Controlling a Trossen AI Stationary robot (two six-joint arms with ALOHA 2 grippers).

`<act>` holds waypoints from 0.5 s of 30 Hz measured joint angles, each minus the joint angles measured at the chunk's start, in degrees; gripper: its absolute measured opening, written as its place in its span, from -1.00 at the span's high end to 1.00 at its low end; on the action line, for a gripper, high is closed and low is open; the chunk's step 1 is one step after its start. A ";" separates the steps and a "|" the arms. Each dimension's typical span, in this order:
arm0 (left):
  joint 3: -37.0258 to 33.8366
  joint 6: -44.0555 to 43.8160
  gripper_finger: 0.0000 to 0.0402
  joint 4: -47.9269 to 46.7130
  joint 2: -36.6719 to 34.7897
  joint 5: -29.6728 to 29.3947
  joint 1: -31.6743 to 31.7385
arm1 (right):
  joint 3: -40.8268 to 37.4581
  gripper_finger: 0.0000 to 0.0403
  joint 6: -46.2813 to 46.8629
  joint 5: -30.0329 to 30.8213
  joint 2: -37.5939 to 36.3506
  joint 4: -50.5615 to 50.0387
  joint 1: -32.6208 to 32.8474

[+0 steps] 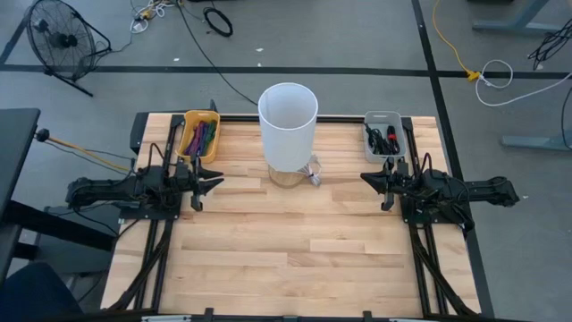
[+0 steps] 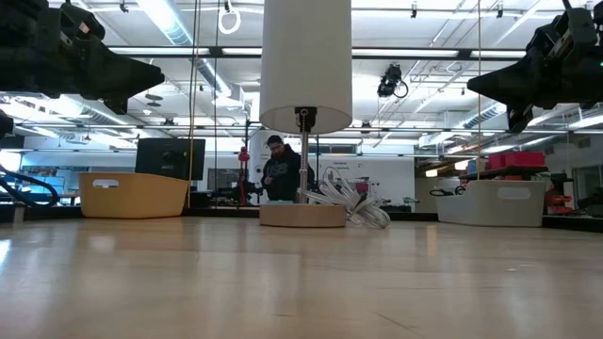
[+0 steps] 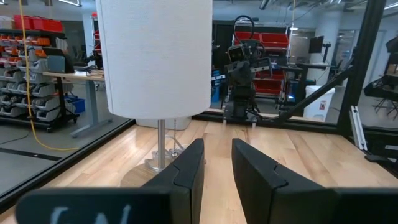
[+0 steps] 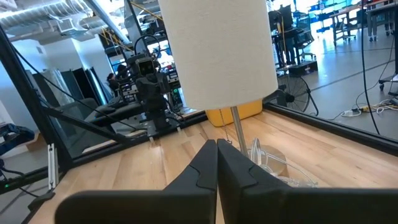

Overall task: Pick & Place USB Port
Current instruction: Return to Home Position

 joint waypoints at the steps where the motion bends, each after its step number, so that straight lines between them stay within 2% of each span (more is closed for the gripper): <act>1: 0.00 0.00 0.58 0.00 0.00 0.00 0.00 | 0.00 0.98 0.00 0.00 0.00 0.00 0.00; 15: 0.00 0.00 0.58 -0.06 0.22 0.31 -1.52 | 0.00 0.98 0.00 0.00 0.02 0.00 0.00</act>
